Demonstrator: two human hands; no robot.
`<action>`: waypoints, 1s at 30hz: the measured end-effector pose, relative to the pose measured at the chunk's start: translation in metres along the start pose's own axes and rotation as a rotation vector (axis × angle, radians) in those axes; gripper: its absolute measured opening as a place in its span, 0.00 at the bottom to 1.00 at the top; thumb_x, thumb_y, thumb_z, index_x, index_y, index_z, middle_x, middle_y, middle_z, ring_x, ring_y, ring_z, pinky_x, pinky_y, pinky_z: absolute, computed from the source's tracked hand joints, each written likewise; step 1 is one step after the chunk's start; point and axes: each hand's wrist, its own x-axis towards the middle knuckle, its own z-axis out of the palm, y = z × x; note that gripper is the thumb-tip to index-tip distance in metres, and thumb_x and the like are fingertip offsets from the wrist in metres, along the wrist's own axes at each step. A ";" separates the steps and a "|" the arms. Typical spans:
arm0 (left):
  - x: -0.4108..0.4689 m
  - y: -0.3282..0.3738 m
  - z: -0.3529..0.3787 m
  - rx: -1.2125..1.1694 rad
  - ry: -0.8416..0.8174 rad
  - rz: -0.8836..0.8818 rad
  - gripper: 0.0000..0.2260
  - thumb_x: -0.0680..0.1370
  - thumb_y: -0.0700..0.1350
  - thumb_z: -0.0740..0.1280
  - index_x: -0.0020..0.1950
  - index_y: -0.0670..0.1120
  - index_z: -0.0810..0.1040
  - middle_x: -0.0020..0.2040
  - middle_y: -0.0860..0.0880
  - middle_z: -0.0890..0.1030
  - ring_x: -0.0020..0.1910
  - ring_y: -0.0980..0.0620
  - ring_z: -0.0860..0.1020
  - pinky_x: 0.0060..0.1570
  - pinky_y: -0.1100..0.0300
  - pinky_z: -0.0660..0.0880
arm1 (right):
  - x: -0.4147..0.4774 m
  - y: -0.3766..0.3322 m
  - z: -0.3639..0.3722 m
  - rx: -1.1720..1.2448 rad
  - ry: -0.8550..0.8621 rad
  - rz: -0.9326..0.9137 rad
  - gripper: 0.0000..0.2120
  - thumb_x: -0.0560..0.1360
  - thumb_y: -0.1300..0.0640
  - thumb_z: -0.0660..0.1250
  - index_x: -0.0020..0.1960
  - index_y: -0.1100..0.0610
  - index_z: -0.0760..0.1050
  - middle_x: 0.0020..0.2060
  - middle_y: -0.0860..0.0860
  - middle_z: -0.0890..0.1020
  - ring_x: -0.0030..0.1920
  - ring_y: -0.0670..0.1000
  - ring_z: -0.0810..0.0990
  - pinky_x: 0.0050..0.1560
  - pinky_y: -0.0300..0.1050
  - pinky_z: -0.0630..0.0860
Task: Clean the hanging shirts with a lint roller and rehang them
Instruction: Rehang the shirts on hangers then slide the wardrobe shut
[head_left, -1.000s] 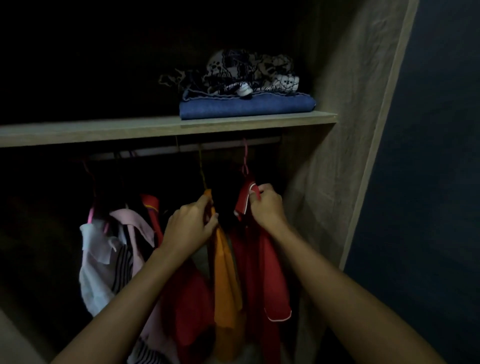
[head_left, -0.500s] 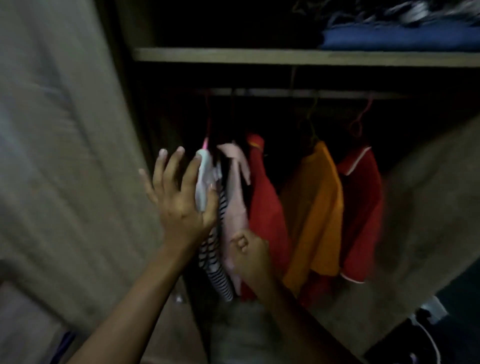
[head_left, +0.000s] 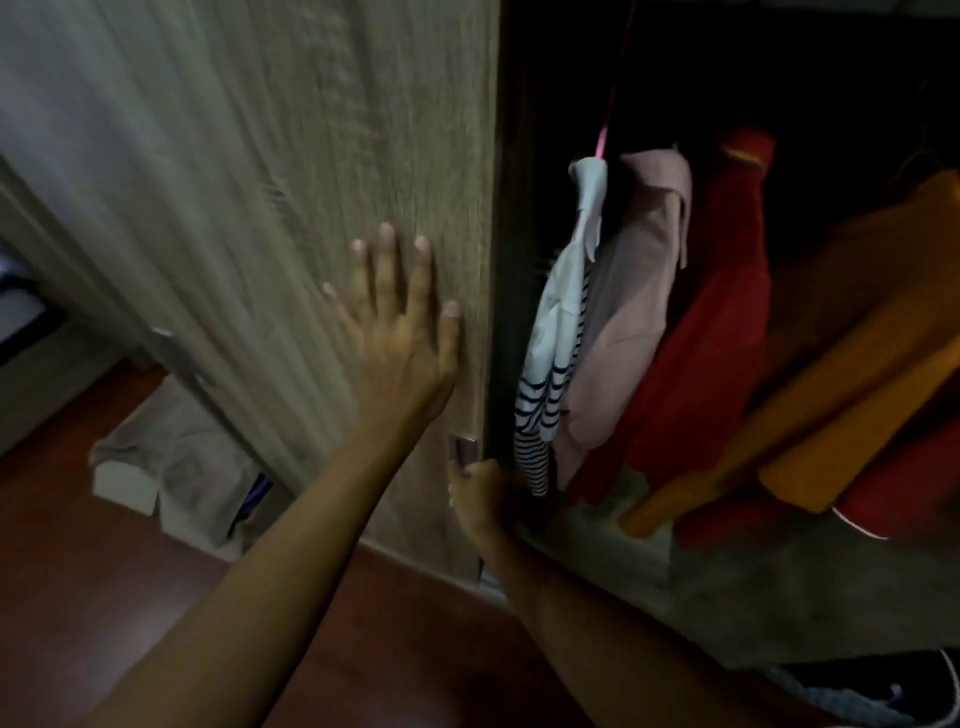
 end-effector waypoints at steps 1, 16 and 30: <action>-0.001 -0.001 0.005 0.000 -0.017 0.016 0.28 0.83 0.53 0.57 0.80 0.47 0.52 0.79 0.39 0.56 0.79 0.36 0.52 0.71 0.29 0.47 | 0.003 -0.004 -0.003 -0.016 -0.016 0.020 0.26 0.72 0.37 0.56 0.46 0.58 0.81 0.39 0.53 0.84 0.42 0.55 0.83 0.46 0.49 0.80; -0.009 0.034 0.022 -0.053 -0.009 0.177 0.29 0.84 0.55 0.53 0.80 0.54 0.40 0.81 0.47 0.43 0.77 0.31 0.52 0.72 0.30 0.48 | 0.013 0.020 -0.013 -0.057 0.139 0.032 0.24 0.69 0.38 0.56 0.33 0.56 0.79 0.28 0.50 0.78 0.36 0.56 0.83 0.38 0.45 0.76; -0.036 0.122 0.043 -0.138 0.030 0.430 0.27 0.82 0.55 0.64 0.78 0.53 0.58 0.81 0.51 0.42 0.80 0.45 0.44 0.72 0.30 0.53 | -0.022 0.120 -0.117 0.094 0.341 0.240 0.20 0.77 0.45 0.64 0.35 0.58 0.79 0.33 0.56 0.83 0.36 0.56 0.83 0.40 0.51 0.80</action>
